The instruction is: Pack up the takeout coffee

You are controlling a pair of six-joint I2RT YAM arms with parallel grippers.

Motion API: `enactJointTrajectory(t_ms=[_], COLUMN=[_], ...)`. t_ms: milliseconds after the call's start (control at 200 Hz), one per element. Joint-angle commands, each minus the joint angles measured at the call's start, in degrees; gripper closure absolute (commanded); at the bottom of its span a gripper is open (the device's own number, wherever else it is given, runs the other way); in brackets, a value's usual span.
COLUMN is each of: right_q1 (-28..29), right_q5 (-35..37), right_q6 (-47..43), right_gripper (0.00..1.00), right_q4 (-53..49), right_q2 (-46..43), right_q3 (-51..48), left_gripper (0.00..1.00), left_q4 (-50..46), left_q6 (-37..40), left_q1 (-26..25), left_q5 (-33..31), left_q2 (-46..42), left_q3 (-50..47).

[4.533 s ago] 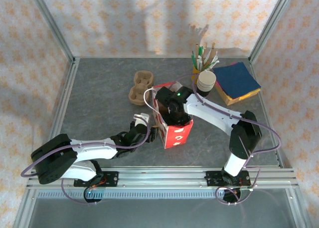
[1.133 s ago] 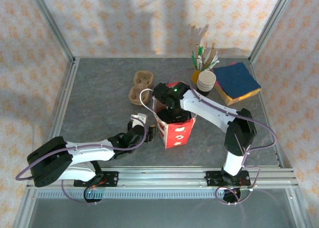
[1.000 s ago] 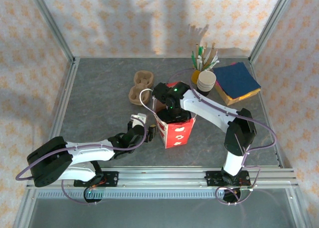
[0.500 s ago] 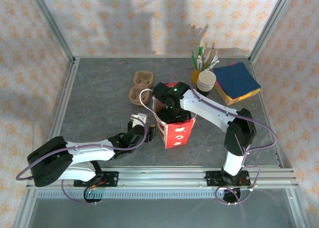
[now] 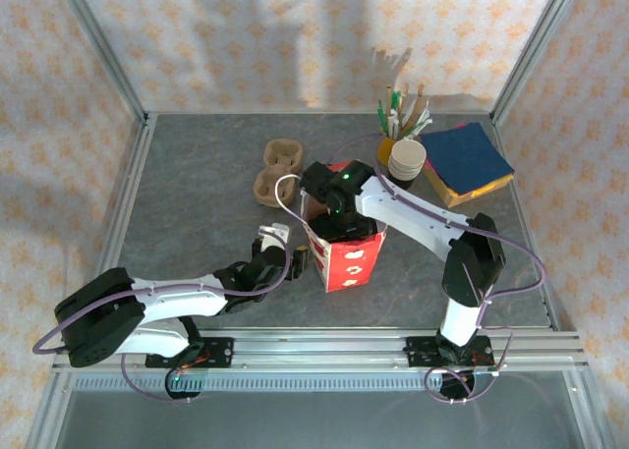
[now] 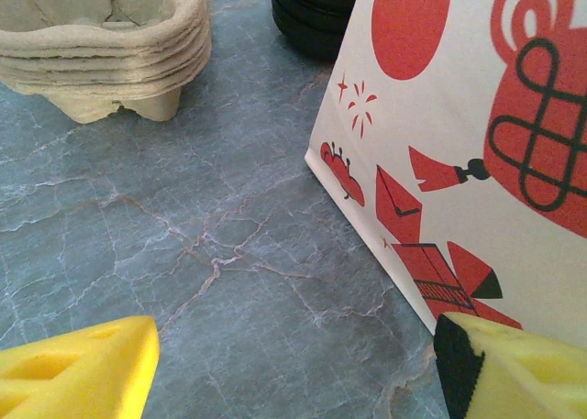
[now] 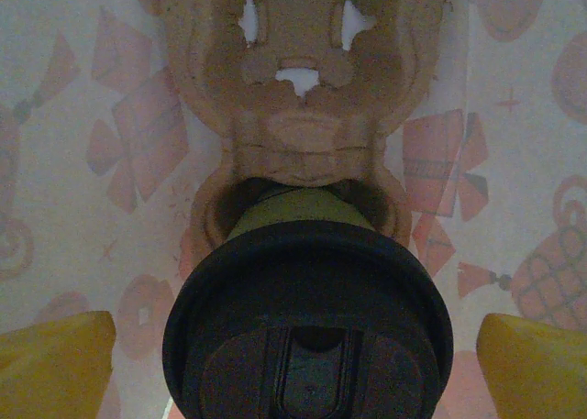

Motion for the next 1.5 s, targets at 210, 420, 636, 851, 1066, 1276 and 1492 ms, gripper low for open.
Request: enactJointTrajectory(t_ms=[210, 420, 636, 851, 1066, 1276, 1492], right_q1=[0.21, 0.24, 0.24, 0.24, 0.23, 0.22, 0.18], right_q5=[2.0, 1.71, 1.68, 2.08, 2.34, 2.43, 3.67], right_q6=[0.4, 0.93, 1.14, 1.72, 1.94, 1.97, 2.25], right_gripper=[0.02, 0.08, 0.17, 0.26, 0.31, 0.34, 0.35], right_q4=[-1.59, -1.55, -1.88, -2.22, -2.12, -1.71, -2.38], right_q2=[-0.38, -0.86, -0.63, -0.48, -0.57, -0.66, 0.0], right_q3=[3.03, 3.06, 3.93, 4.68, 5.14, 4.54, 3.53], left_gripper=[0.19, 0.19, 0.19, 0.19, 0.19, 0.19, 0.19], left_q4=[-1.34, -1.41, -1.32, -1.24, -1.23, -1.32, -1.25], left_q6=[-0.4, -0.49, -0.62, -0.71, -0.87, -0.86, -0.81], left_q1=[-0.27, -0.29, -0.27, -0.26, -0.3, -0.29, -0.32], left_q5=[-1.35, -1.36, -1.46, -1.46, -1.5, -1.49, -1.45], left_q2=[0.12, 0.17, 0.02, -0.07, -0.07, -0.07, 0.16], left_q3=[1.1, 1.18, 0.83, 0.66, 0.57, 0.66, 0.66])
